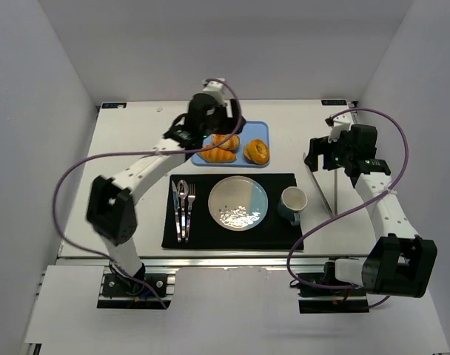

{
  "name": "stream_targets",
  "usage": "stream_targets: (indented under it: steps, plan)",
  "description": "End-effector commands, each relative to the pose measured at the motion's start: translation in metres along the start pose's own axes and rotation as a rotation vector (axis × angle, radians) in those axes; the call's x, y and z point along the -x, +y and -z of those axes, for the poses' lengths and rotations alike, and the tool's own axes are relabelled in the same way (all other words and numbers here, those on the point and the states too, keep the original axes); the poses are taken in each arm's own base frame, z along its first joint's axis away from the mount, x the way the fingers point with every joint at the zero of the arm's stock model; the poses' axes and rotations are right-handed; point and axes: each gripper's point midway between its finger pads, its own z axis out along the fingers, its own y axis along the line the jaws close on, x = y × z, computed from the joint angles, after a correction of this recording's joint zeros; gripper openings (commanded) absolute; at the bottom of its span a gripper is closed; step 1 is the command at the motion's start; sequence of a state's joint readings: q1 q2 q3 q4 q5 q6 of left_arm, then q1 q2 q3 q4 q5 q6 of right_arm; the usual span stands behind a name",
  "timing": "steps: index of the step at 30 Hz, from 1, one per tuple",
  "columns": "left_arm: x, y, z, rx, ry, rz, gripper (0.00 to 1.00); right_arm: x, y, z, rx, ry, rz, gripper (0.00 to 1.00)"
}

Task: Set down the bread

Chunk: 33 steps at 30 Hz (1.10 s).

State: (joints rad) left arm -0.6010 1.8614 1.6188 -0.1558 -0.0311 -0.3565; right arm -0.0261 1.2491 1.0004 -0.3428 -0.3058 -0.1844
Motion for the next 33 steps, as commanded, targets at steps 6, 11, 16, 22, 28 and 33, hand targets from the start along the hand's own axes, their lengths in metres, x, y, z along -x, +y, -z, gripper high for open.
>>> stream_targets:
  steps: [6,11,16,22,28,33]
  plan:
    - [0.010,0.024,0.131,-0.027,-0.118,0.105,0.68,-0.013,-0.014,0.006,0.033,0.030,0.226,0.10]
    - [-0.006,0.042,0.200,0.038,-0.171,0.142,0.05,-0.043,-0.026,0.002,0.046,0.138,0.167,0.11]
    - [-0.054,0.062,0.233,0.105,-0.112,0.199,0.72,-0.068,-0.034,0.000,-0.006,0.187,0.115,0.89]
    - [-0.090,0.070,0.258,0.102,-0.121,0.290,0.77,-0.102,-0.056,-0.006,-0.161,0.217,0.056,0.90]
    - [-0.095,0.075,0.261,0.127,-0.110,0.297,0.77,-0.129,-0.072,-0.014,-0.238,0.284,0.056,0.89]
    - [-0.095,0.074,0.257,0.128,-0.102,0.297,0.77,-0.141,-0.078,-0.025,-0.254,0.316,0.031,0.90]
